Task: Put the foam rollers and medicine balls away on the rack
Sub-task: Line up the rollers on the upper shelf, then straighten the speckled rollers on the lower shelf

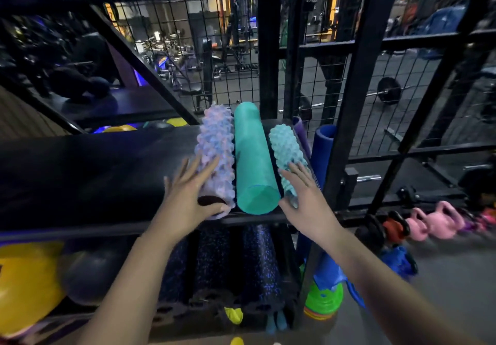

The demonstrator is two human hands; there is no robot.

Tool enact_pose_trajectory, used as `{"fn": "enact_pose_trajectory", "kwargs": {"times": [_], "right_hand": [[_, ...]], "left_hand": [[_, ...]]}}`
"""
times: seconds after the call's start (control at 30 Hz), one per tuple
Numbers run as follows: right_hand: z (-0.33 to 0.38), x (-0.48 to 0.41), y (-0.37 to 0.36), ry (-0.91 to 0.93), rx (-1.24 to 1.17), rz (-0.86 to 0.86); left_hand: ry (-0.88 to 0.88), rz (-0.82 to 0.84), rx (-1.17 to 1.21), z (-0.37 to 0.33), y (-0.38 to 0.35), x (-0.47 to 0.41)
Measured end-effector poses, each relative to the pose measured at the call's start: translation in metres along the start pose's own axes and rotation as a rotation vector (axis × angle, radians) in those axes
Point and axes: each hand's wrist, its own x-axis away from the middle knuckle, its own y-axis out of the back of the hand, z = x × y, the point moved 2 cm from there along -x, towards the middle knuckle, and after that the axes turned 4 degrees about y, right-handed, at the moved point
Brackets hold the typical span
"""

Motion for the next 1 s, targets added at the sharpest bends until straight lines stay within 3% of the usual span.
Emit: {"fn": "enact_pose_trajectory", "kwargs": {"times": [0.17,0.27,0.37,0.5,0.63,0.87,1.0], "right_hand": [[0.017,0.043,-0.028,0.007,0.018,-0.226],[0.029,0.072,-0.06,-0.014,0.054,-0.225],[0.033,0.108,-0.105,-0.191,0.002,-0.129],[0.031,0.166,-0.176,-0.506,-0.088,-0.016],[0.034,0.216,-0.229,-0.704,-0.141,0.149],[0.023,0.255,-0.255,-0.943,-0.249,0.044],[-0.002,0.265,-0.256,-1.092,-0.405,-0.012]], "left_hand": [[-0.081,-0.377,0.249,0.016,-0.015,0.061],[0.04,-0.426,0.336,0.041,-0.035,0.089],[0.141,-0.31,0.347,0.072,-0.063,0.122],[0.41,0.116,0.409,0.131,-0.113,0.185],[0.605,0.357,0.47,0.184,-0.143,0.238],[0.684,0.426,0.517,0.198,-0.167,0.248],[0.605,0.497,0.482,0.176,-0.188,0.239]]}}
